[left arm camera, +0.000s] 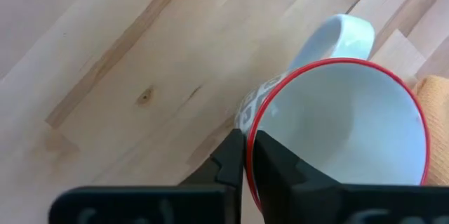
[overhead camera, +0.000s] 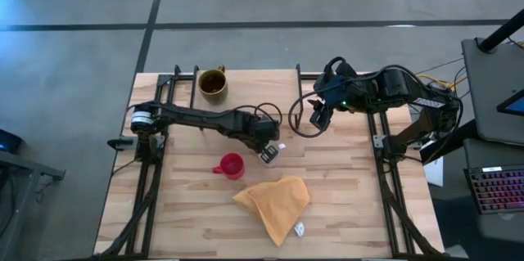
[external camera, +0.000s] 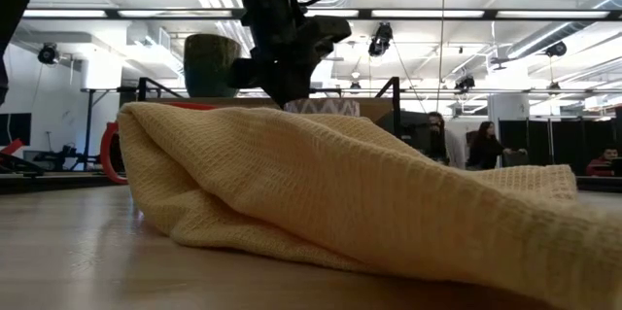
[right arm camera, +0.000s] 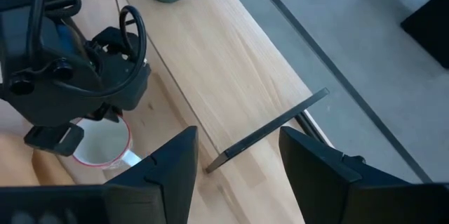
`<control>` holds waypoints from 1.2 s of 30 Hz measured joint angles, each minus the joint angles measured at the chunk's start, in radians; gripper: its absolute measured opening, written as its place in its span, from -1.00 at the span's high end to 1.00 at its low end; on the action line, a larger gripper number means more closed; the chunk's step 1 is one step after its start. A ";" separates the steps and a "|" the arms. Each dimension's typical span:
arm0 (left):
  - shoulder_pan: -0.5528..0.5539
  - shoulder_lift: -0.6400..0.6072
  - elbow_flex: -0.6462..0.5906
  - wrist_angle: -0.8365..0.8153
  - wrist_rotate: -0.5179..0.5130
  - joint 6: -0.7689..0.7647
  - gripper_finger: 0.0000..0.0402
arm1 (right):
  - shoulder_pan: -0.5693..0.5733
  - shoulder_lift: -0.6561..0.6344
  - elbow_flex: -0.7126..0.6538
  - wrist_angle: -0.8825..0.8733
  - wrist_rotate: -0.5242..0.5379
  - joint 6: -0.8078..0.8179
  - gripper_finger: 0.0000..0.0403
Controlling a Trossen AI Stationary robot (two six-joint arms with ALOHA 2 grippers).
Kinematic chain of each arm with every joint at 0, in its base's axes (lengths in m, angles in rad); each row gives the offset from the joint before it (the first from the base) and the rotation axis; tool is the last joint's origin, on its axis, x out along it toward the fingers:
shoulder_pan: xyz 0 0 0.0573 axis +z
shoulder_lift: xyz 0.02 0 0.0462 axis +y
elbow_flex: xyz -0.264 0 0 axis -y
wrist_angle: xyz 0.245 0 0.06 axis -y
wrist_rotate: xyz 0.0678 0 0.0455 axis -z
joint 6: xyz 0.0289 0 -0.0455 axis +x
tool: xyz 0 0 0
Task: Stack small to large cups/mugs on shelf
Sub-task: Put the gray mug on the shelf
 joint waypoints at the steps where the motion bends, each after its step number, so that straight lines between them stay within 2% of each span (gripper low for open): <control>1: 0.000 -0.001 0.005 -0.006 0.000 0.000 0.98 | 0.000 0.000 0.000 0.000 0.000 0.000 0.04; 6: 0.003 -0.015 0.072 -0.059 0.002 -0.005 0.99 | 0.000 0.000 0.000 0.000 0.000 -0.003 0.04; 13: 0.009 -0.046 0.282 -0.284 -0.043 -0.009 0.99 | 0.000 0.000 0.000 0.002 0.001 -0.003 0.04; 23: 0.184 -0.081 0.573 -0.514 -0.124 0.021 1.00 | 0.000 0.000 0.000 0.052 0.002 -0.062 0.04; 29: 0.291 -0.070 0.596 -0.529 -0.124 0.041 1.00 | 0.000 0.000 0.000 0.071 0.001 -0.082 0.04; 36: 0.338 -0.063 0.596 -0.524 -0.120 0.022 1.00 | 0.000 0.000 0.001 0.071 0.001 -0.098 0.04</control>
